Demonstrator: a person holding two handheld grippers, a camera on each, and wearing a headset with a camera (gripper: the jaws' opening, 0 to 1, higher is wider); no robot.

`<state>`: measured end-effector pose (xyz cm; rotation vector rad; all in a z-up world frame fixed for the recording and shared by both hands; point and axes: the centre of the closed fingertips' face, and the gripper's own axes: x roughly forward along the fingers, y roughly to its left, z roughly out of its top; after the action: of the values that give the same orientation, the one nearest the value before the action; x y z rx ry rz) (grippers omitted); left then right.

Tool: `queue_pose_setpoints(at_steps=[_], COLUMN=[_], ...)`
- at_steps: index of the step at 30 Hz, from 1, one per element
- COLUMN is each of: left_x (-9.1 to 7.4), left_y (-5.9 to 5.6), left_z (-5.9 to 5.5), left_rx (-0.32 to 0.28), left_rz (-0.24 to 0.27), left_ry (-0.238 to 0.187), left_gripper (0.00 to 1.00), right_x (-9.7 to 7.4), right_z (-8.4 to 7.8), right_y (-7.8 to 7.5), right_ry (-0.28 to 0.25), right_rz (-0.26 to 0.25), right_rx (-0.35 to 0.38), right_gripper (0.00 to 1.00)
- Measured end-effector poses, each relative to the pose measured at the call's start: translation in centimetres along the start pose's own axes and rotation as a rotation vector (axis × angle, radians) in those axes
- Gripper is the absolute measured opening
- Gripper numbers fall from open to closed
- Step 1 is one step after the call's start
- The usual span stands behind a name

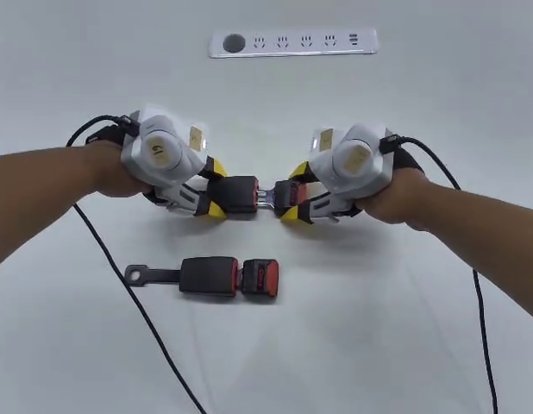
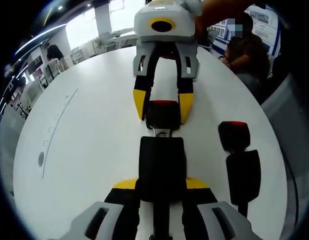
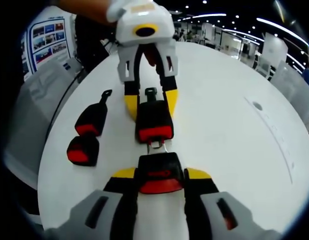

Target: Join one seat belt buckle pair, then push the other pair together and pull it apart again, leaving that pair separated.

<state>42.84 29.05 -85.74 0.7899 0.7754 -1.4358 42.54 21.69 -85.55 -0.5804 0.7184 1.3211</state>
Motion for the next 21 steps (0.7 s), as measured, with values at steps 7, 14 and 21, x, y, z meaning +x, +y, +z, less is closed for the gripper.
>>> queue_pose_setpoints(at_steps=[7, 14, 21], left_x=[0.0, 0.0, 0.0], left_y=[0.0, -0.1, -0.1], left_z=[0.1, 0.1, 0.2], left_rx=[-0.003, -0.005, -0.007], left_rz=[0.0, 0.0, 0.002], left_ry=[-0.001, 0.0, 0.003], left_gripper=[0.33, 0.33, 0.33], right_x=[-0.5, -1.4, -2.1], right_z=[-0.8, -2.2, -3.3], right_y=[-0.4, -0.4, -0.4], right_ry=[-0.003, -0.004, -0.011], right_rz=[0.001, 0.002, -0.009], right_rx=[0.001, 0.009, 0.014], right_gripper=[0.36, 0.36, 0.36])
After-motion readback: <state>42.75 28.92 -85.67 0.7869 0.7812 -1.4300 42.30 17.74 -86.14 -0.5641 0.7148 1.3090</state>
